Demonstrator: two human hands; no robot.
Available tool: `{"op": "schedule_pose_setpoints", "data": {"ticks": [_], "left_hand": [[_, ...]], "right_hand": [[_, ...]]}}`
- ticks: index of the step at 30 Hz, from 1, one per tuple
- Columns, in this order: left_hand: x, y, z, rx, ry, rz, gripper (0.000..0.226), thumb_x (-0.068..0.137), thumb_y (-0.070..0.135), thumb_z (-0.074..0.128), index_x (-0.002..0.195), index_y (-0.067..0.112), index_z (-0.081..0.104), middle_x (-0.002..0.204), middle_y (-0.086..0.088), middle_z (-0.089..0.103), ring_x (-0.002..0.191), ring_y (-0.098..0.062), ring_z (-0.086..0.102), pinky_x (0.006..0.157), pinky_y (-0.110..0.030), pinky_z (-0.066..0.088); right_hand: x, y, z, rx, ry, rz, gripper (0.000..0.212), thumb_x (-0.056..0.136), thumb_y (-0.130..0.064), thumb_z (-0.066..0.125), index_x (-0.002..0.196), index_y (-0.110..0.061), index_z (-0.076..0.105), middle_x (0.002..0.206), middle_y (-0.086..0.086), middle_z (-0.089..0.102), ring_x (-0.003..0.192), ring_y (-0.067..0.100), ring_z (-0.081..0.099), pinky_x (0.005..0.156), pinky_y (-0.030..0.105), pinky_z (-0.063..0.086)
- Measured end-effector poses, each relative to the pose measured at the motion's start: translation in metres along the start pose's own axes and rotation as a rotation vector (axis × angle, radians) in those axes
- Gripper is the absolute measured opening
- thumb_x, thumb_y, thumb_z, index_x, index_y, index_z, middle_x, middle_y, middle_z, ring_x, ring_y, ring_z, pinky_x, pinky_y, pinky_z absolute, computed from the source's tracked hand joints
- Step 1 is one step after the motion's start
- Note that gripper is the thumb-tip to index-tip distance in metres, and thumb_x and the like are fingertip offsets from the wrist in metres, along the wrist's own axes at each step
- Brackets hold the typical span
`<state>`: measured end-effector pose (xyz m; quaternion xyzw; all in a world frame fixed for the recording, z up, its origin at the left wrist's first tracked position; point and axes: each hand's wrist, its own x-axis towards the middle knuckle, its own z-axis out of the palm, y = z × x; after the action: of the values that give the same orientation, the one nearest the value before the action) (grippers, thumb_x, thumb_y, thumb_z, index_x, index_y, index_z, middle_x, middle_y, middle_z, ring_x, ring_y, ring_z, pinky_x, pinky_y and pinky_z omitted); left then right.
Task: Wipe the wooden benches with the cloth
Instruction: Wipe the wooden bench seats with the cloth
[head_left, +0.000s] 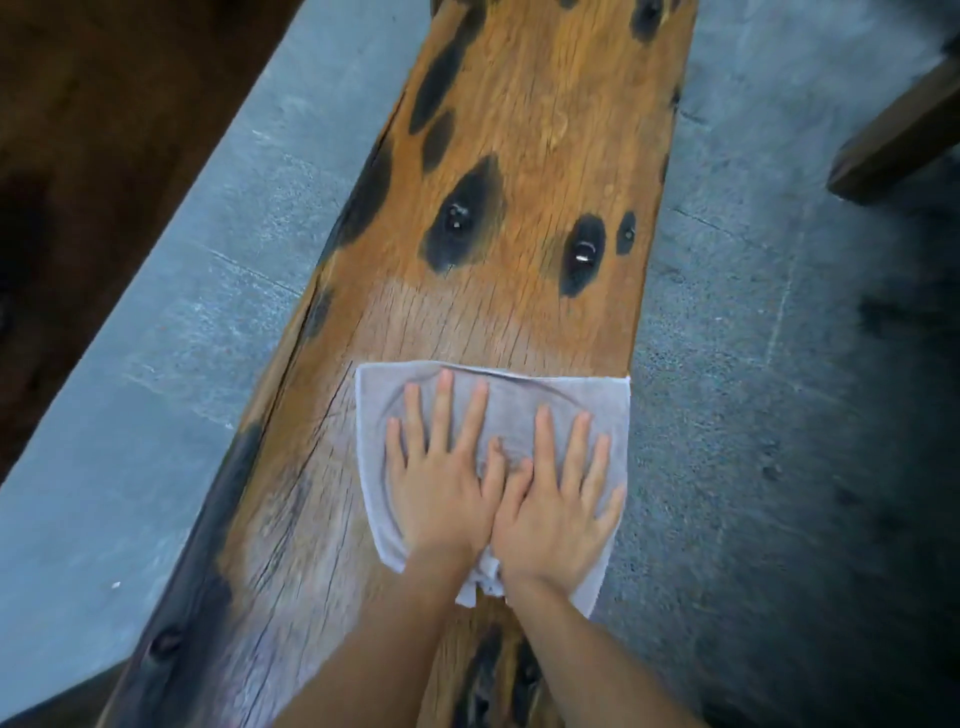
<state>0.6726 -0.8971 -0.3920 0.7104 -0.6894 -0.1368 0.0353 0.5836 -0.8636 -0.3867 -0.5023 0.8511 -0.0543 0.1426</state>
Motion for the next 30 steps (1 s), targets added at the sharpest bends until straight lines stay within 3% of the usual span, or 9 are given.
{"op": "schedule_pose_setpoints", "data": {"ticks": [7, 11, 20, 27, 30], "left_hand": [[0.003, -0.002, 0.008, 0.011, 0.050, -0.027, 0.065, 0.097, 0.058, 0.024, 0.158, 0.042, 0.011, 0.169, 0.005, 0.007, 0.156, -0.029, 0.001, 0.124, -0.048, 0.003], [0.045, 0.008, 0.005, -0.002, 0.065, -0.076, 0.072, 0.094, 0.065, 0.029, 0.158, 0.043, 0.009, 0.169, 0.005, 0.005, 0.156, -0.030, 0.000, 0.124, -0.050, 0.003], [0.244, 0.068, -0.008, -0.037, 0.067, -0.119, 0.073, 0.092, 0.068, 0.016, 0.159, 0.041, 0.002, 0.170, 0.005, -0.006, 0.155, -0.033, -0.011, 0.124, -0.054, -0.002], [0.429, 0.119, -0.029, -0.064, 0.066, -0.147, 0.073, 0.093, 0.067, 0.022, 0.159, 0.040, 0.008, 0.170, 0.003, -0.002, 0.155, -0.034, -0.010, 0.124, -0.054, -0.005], [0.473, 0.129, -0.031, -0.050, 0.079, -0.126, 0.073, 0.093, 0.068, 0.022, 0.159, 0.040, 0.008, 0.170, 0.003, 0.000, 0.155, -0.035, -0.010, 0.124, -0.054, -0.005]], "right_hand": [[0.006, 0.007, 0.007, -0.026, -0.013, -0.021, 0.063, 0.096, -0.049, 0.022, 0.155, -0.055, -0.003, 0.168, -0.011, -0.015, 0.156, 0.018, -0.012, 0.122, 0.056, 0.008], [0.054, 0.002, 0.000, -0.046, -0.029, -0.101, 0.060, 0.097, -0.053, 0.018, 0.152, -0.059, -0.005, 0.168, -0.011, -0.017, 0.156, 0.019, -0.015, 0.119, 0.061, 0.010], [0.272, -0.053, -0.019, -0.052, -0.028, -0.193, 0.054, 0.101, -0.056, 0.017, 0.153, -0.059, 0.003, 0.169, -0.013, -0.009, 0.156, 0.019, -0.014, 0.116, 0.070, -0.002], [0.454, -0.112, -0.044, -0.038, -0.023, -0.223, 0.055, 0.100, -0.051, 0.014, 0.154, -0.057, 0.005, 0.170, -0.010, -0.008, 0.156, 0.021, -0.014, 0.116, 0.069, -0.008], [0.494, -0.129, -0.048, -0.021, -0.024, -0.212, 0.055, 0.100, -0.049, 0.014, 0.154, -0.057, 0.006, 0.170, -0.010, -0.009, 0.156, 0.021, -0.015, 0.116, 0.069, -0.012]]}}
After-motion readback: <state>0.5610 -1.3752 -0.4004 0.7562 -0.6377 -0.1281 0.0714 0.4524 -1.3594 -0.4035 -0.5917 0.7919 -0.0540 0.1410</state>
